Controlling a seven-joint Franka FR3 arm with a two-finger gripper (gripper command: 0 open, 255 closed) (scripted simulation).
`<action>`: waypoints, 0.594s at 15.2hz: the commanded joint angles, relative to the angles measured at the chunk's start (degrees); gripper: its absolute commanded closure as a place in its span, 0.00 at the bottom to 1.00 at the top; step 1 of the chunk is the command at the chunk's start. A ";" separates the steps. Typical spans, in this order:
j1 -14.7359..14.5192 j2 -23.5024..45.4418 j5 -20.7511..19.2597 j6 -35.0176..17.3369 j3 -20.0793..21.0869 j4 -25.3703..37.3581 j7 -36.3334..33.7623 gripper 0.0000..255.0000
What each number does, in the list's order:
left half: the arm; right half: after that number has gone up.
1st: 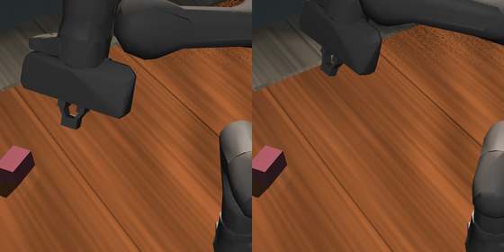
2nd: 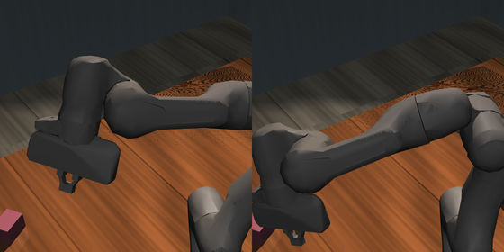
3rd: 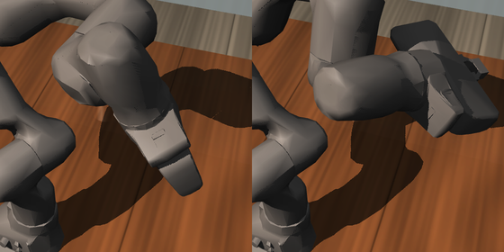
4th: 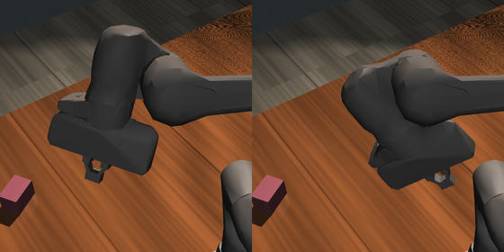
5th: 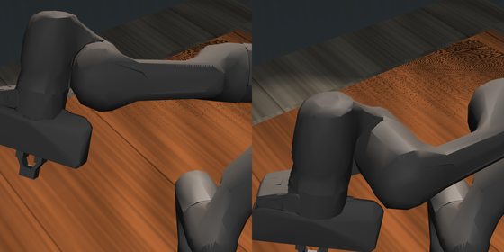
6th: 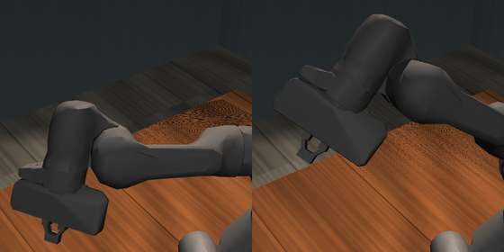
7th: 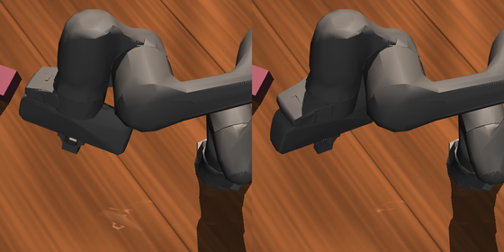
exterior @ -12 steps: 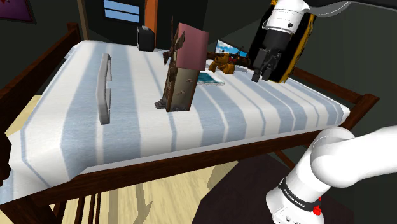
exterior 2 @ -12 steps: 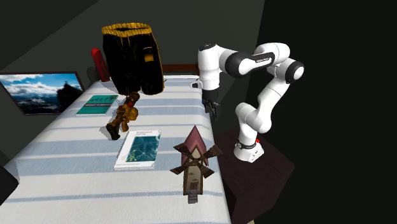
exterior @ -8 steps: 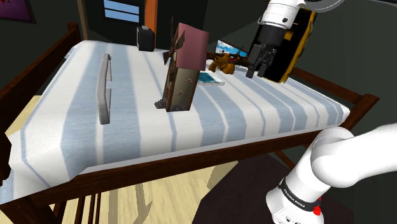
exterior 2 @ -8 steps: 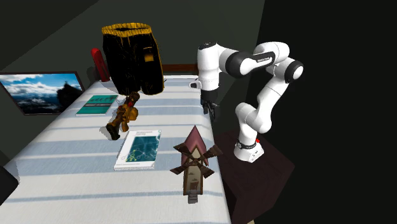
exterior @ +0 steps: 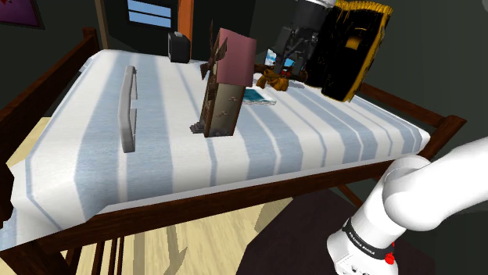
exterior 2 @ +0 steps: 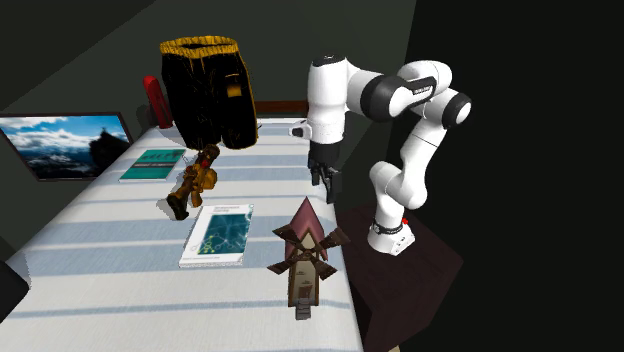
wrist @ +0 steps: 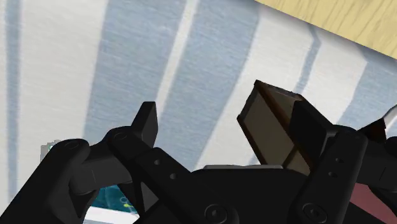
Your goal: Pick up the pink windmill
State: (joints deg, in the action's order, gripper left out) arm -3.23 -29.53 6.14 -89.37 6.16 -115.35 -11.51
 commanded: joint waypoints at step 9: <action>-1.06 16.42 -4.05 -0.41 8.68 21.85 -11.21 0.00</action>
State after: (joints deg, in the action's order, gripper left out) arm -4.21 -14.82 2.79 -89.31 14.10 -95.26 -21.72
